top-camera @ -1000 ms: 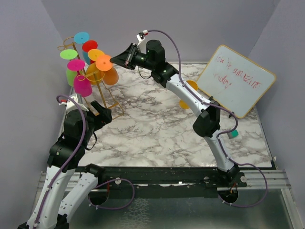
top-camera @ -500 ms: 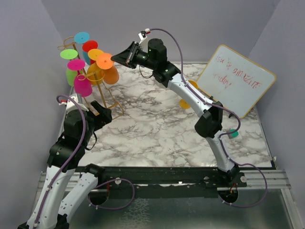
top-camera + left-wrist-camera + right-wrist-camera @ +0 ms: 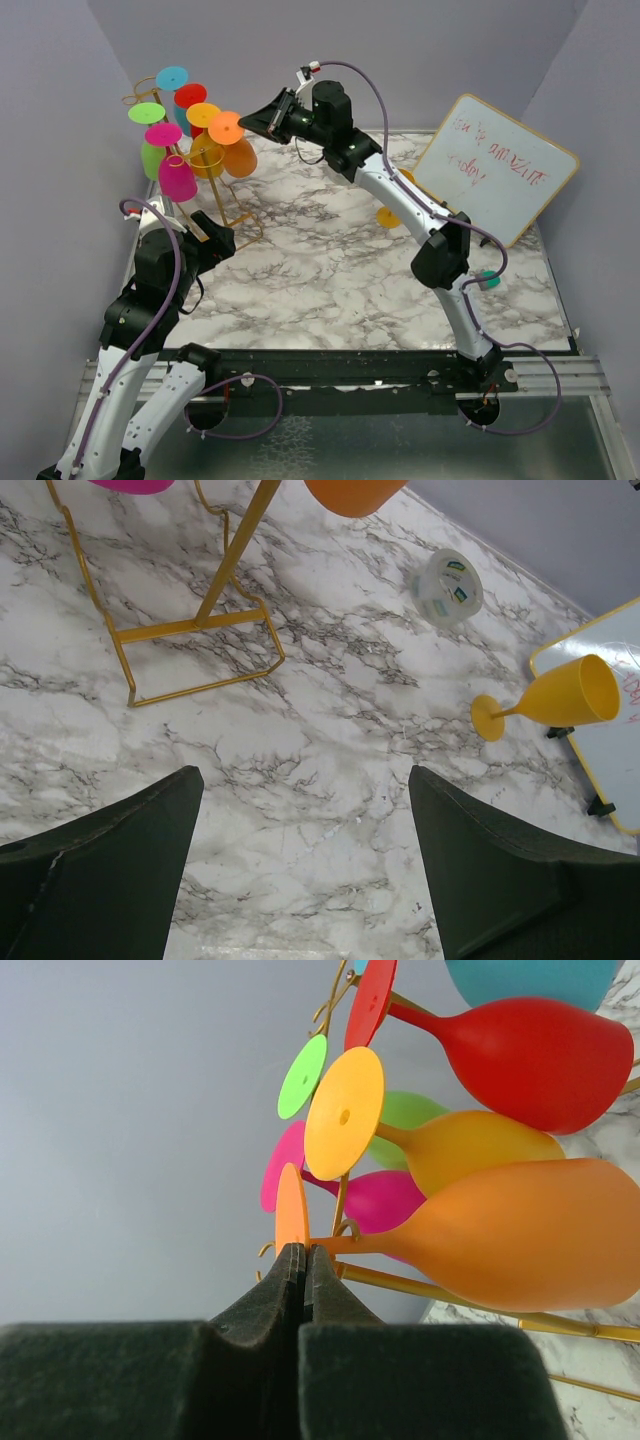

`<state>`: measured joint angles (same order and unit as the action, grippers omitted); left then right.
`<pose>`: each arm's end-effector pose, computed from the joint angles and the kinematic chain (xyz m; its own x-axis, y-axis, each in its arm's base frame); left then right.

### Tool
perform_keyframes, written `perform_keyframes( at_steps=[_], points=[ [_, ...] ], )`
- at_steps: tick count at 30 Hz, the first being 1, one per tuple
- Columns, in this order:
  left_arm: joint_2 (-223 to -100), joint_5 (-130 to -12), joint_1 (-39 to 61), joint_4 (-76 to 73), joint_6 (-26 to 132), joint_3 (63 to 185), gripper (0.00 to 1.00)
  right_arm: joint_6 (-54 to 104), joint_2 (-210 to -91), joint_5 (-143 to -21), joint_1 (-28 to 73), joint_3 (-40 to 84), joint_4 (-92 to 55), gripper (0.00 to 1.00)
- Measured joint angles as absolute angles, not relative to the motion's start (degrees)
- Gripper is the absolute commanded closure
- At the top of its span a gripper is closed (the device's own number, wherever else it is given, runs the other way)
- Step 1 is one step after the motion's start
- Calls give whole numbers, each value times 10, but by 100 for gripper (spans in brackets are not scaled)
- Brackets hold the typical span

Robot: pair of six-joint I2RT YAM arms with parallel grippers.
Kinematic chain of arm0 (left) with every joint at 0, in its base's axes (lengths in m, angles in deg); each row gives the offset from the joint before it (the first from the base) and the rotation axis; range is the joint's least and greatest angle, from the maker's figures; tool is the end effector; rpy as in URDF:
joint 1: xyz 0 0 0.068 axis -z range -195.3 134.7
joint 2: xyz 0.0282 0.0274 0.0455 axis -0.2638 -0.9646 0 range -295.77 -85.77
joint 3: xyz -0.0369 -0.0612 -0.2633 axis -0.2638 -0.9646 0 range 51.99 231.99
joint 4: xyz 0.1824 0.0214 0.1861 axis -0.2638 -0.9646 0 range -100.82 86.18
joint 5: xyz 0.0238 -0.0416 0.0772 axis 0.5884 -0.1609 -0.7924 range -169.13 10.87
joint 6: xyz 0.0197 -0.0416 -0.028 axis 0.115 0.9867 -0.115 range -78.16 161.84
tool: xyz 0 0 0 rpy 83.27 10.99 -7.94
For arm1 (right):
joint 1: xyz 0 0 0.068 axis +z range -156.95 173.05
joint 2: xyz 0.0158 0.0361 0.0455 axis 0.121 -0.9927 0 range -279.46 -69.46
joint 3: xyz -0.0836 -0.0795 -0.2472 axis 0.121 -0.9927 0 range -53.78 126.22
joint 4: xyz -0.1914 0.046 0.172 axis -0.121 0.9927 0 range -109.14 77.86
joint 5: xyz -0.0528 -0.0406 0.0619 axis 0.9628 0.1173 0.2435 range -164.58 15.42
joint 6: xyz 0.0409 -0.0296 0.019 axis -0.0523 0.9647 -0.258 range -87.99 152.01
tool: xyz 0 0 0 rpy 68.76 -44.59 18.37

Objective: Take the wine glass off the wine glass rack
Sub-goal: Pick up the wine glass from the wine rack, then place the wine glass at the center of the board.

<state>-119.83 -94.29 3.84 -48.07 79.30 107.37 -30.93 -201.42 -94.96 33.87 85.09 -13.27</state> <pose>0.1045 -0.0264 0.3641 -0.3463 -0.5011 -0.7931 -0.1533 0.8642 -0.4791 0.4005 0.3623 0.4007 -0.7742 0.4342 -0.4605 -0.4108 0.2088 0.8875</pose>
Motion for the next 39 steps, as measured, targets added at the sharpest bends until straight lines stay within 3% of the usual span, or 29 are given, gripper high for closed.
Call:
perform_keyframes(
  at_steps=[25, 39],
  points=[
    [-1197, -942, 38, -480, 793, 1074, 15, -282, -1918, -917, 328, 752, -130, 100],
    [-1229, -810, 38, -424, 787, 1076, 15, -158, -1741, -926, 326, 528, -134, 100]
  ],
)
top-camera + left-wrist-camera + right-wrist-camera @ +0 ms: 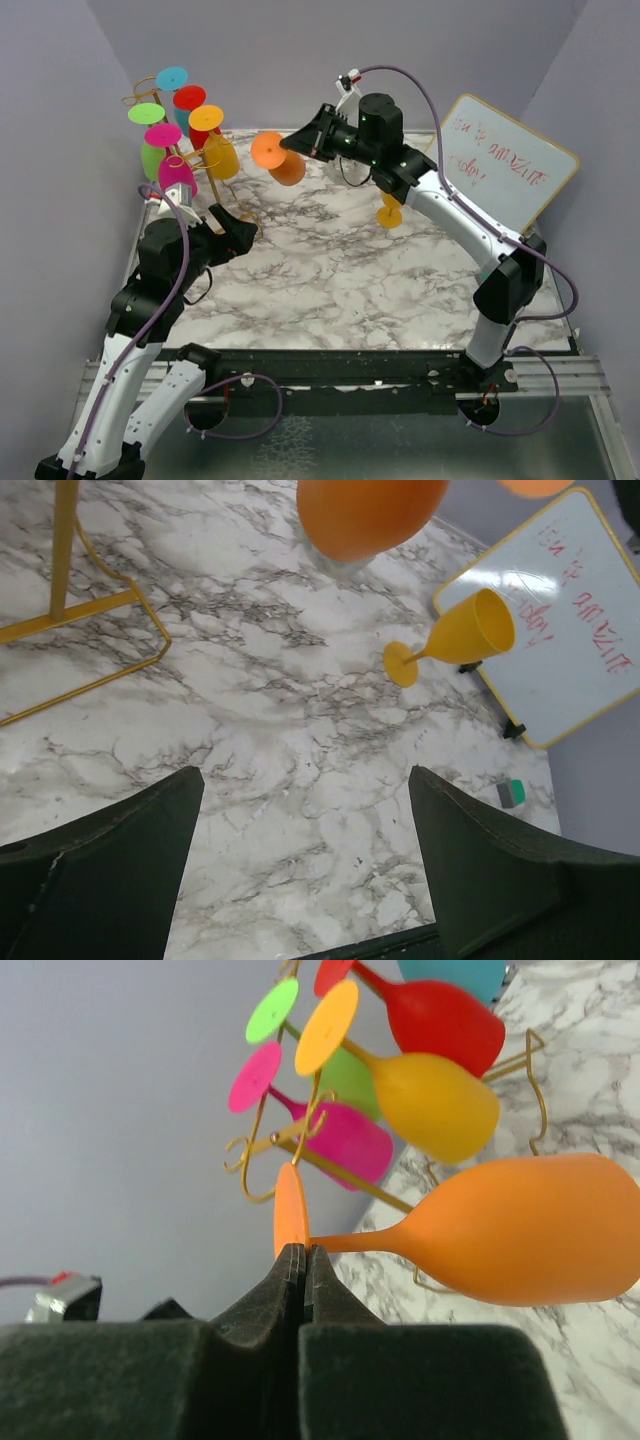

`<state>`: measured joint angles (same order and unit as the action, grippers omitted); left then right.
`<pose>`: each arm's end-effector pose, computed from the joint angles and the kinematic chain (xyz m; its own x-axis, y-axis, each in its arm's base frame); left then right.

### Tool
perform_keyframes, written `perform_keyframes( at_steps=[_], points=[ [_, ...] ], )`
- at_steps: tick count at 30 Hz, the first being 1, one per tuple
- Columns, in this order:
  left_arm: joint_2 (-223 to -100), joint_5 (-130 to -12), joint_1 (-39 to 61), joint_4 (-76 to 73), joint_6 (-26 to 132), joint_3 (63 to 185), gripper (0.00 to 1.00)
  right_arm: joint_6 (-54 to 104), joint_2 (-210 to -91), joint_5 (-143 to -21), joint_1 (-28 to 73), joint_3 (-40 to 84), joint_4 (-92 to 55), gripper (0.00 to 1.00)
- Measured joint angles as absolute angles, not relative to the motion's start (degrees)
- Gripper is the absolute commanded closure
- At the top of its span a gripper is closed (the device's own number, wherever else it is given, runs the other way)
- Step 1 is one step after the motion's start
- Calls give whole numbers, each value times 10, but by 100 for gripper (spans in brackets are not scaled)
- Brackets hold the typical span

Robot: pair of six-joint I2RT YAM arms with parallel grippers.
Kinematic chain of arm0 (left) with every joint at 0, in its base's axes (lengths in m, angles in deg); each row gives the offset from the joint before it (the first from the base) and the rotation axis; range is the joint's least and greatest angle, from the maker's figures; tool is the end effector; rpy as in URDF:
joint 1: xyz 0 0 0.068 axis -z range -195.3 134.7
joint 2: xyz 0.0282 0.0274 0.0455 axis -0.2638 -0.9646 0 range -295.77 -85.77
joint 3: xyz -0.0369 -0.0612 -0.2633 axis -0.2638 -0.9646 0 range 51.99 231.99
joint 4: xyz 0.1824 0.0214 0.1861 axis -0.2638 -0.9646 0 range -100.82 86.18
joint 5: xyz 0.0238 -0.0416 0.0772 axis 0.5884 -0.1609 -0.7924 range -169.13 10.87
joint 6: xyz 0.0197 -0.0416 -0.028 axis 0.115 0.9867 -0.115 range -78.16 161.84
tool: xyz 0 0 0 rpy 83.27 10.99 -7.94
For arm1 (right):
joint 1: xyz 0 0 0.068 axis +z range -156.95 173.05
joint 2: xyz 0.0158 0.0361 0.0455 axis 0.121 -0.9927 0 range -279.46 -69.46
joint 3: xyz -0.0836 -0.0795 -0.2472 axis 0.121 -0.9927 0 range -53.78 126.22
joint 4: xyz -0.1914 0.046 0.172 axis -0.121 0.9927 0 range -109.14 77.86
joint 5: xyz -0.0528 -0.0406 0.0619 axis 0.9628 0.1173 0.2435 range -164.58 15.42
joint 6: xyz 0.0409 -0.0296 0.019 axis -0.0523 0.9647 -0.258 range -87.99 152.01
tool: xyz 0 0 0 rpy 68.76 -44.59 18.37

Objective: Take the wine glass off the wine glass rack
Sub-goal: Place the wine glass at the center of the board.

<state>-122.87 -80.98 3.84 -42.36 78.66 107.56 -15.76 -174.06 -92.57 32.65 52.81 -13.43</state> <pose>0.1191 -0.0401 0.3697 -0.4388 -0.4817 -0.7586 0.0450 0.8313 -0.5539 0.3297 0.2870 0.4304 -0.6584 0.3692 -0.6559 -0.5300 0.3912 0.7523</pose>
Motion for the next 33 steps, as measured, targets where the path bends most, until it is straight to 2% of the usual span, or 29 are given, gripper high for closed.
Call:
perform_keyframes(
  at_steps=[17, 25, 33],
  points=[
    [-1235, -640, 38, -291, 820, 1058, 34, -65, -1588, -1108, 324, 230, -170, 99],
    [-1250, -615, 38, -280, 826, 1038, 39, -67, -1552, -1131, 324, 178, -238, 99],
    [-1261, -530, 38, -229, 825, 1026, 53, -84, -1552, -1160, 323, 157, -309, 99]
  ],
)
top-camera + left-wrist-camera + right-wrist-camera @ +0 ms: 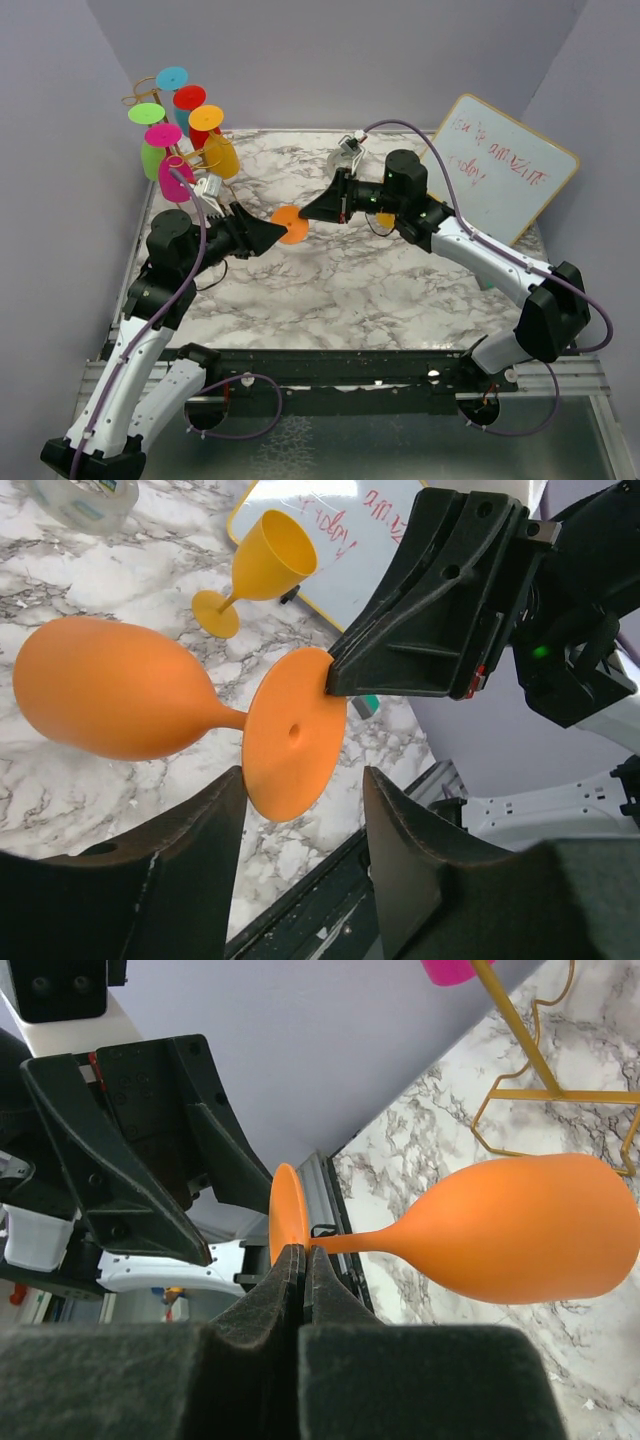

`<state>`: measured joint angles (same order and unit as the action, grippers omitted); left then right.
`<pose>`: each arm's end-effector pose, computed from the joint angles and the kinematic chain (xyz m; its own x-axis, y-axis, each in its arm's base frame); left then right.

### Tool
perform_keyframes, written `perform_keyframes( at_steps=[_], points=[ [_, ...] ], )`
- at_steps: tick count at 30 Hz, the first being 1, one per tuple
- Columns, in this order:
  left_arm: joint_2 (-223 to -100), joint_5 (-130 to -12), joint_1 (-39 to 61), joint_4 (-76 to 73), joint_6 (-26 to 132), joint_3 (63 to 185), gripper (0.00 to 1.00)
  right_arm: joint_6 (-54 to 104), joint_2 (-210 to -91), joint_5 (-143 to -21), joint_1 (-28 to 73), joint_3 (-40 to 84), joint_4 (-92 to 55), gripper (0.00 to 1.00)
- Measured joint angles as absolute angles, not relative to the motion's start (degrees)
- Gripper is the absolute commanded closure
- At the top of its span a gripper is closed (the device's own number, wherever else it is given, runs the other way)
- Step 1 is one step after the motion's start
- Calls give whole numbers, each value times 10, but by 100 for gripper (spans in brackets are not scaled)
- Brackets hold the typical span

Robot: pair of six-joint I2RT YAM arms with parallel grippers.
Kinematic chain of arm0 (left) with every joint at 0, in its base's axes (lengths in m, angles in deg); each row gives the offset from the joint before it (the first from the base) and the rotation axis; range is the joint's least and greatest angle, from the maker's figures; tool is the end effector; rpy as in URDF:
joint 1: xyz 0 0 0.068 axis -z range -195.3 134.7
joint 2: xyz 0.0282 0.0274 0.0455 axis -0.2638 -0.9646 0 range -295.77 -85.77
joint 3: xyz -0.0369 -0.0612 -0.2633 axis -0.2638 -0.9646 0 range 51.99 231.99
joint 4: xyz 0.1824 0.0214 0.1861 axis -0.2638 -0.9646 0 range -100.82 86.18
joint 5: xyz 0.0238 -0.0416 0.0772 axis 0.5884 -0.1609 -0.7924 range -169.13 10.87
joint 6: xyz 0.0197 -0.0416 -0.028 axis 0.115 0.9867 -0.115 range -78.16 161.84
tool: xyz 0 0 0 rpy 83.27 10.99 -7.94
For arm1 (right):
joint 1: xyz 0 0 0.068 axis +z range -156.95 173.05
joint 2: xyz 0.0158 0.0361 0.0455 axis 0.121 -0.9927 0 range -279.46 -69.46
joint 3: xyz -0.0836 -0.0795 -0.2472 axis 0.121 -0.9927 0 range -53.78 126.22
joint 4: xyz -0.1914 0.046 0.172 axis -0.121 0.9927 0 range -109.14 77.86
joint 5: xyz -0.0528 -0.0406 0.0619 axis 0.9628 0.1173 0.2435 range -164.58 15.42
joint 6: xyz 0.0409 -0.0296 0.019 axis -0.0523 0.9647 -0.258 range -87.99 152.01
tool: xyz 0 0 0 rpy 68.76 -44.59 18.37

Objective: Take the wine glass off the wine glass rack
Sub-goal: Place the wine glass at the center of the board.

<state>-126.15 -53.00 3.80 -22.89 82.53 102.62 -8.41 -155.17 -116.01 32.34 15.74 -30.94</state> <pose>0.1403 -0.0652 0.3709 -0.5695 -0.4222 -0.7053 0.4400 0.5681 -0.6954 0.2580 0.2415 0.3583 -0.6841 0.0682 -0.7262 -0.7118 0.1552 0.6850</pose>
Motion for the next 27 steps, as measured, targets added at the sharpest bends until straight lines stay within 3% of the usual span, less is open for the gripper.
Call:
perform_keyframes(
  at_steps=[9, 16, 18, 19, 23, 27],
  points=[
    [-1265, -499, 34, -222, 817, 1023, 73, -106, -1550, -1193, 322, 141, -373, 99],
    [-1265, -476, 35, -202, 819, 1017, 99, -132, -1551, -1235, 321, 132, -431, 99],
    [-1263, -471, 35, -193, 821, 1017, 100, -131, -1551, -1244, 319, 132, -435, 99],
    [-1262, -469, 35, -192, 821, 1017, 100, -128, -1551, -1249, 318, 132, -435, 96],
    [-1255, -466, 35, -186, 817, 1007, 100, -99, -1559, -1272, 318, 152, -404, 71],
    [-1250, -465, 35, -183, 811, 999, 100, -68, -1567, -1293, 318, 172, -358, 67]
  ],
)
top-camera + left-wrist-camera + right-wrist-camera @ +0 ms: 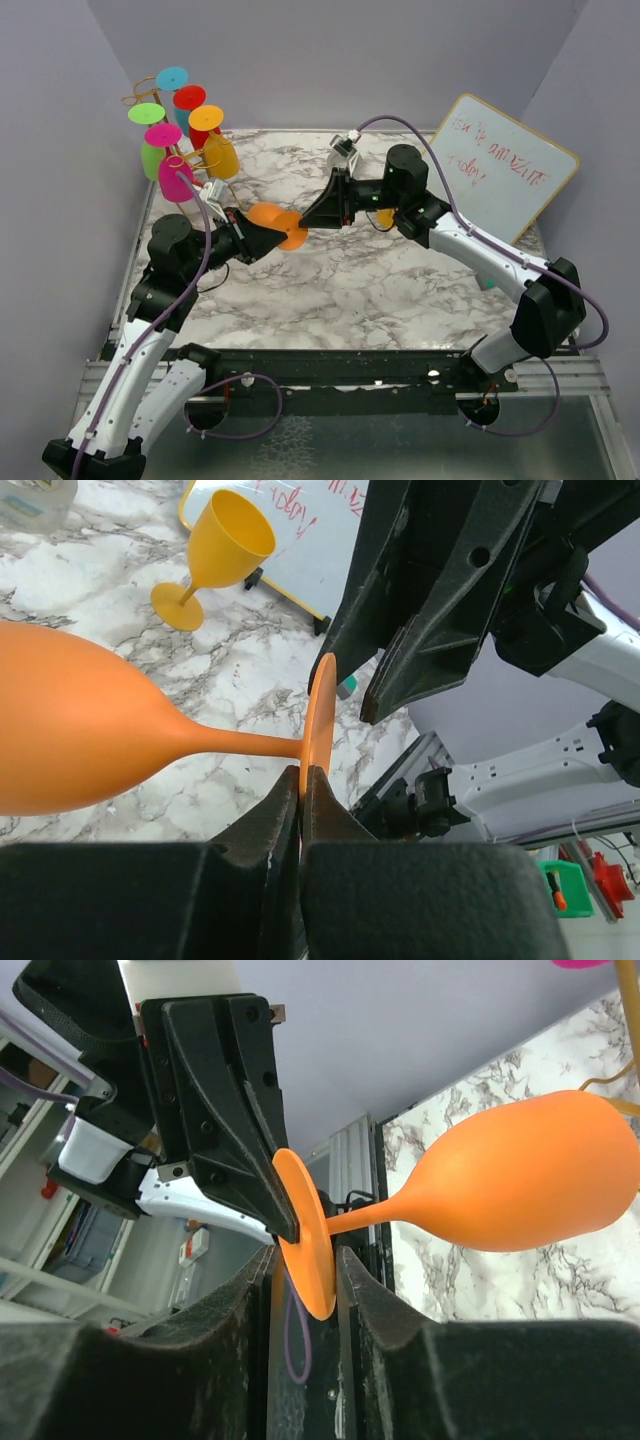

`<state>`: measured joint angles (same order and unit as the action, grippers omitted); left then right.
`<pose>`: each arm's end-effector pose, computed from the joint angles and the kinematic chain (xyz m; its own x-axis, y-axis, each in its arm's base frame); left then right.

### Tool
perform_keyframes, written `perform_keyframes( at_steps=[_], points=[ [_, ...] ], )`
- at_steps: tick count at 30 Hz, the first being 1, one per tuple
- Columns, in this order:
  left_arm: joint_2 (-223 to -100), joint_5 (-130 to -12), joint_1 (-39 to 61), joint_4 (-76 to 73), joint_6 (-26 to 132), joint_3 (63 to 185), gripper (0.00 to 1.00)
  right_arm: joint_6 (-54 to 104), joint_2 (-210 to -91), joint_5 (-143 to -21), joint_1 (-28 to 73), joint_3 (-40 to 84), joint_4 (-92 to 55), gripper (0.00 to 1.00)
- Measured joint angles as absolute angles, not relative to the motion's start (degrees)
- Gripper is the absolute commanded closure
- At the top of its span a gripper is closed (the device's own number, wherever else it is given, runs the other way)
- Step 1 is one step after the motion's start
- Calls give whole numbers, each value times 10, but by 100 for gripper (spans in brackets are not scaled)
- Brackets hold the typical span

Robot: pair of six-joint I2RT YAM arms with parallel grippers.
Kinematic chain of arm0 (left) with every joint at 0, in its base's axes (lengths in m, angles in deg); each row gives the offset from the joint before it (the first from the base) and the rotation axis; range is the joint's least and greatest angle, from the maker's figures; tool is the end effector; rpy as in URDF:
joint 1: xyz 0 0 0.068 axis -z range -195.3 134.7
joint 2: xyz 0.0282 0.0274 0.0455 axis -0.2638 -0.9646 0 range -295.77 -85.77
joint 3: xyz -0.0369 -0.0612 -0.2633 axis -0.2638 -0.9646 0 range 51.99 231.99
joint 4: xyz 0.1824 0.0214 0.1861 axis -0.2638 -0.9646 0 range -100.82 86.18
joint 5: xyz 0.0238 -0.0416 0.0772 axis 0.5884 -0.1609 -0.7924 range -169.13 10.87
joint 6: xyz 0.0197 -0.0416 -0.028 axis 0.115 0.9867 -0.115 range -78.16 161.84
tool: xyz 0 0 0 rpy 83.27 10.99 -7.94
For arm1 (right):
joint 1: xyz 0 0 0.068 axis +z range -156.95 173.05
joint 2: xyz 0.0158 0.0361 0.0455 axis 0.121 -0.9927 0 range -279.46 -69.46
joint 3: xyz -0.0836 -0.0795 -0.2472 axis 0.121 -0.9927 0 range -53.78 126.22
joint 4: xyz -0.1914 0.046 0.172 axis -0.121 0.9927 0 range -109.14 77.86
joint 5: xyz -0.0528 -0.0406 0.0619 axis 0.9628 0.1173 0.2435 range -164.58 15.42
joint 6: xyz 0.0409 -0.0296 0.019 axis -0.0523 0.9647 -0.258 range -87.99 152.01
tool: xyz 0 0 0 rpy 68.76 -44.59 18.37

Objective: Take the wine glass off the wine glass rack
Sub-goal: Place the wine glass at the center of the board.

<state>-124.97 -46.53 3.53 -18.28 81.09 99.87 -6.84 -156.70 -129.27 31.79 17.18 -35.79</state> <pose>0.1376 -0.0672 0.3662 -0.5669 -0.3698 -0.7361 0.5431 0.5041 -0.6715 0.2578 0.2441 0.3667 -0.6222 -0.0346 -0.7821 -0.7805 -0.0491 0.6232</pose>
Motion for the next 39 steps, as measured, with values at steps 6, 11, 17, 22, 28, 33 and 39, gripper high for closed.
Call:
perform_keyframes(
  at_steps=[6, 11, 17, 22, 28, 33, 39],
  points=[
    [-1242, -455, 35, -170, 802, 983, 100, -38, -1576, -1323, 318, 175, -325, 99],
    [-1233, -441, 35, -156, 799, 974, 86, -23, -1576, -1339, 318, 178, -317, 100],
    [-1254, -417, 35, -183, 765, 988, 64, -13, -1571, -1339, 318, 171, -320, 99],
    [-1274, -398, 35, -204, 747, 1002, 92, -9, -1559, -1338, 318, 156, -327, 100],
    [-1269, -395, 36, -207, 743, 1002, 100, -4, -1557, -1336, 318, 151, -332, 99],
    [-1265, -390, 36, -207, 739, 1002, 100, -3, -1557, -1336, 318, 151, -333, 88],
    [-1247, -367, 36, -208, 710, 988, 100, 19, -1558, -1332, 316, 183, -273, 51]
  ],
)
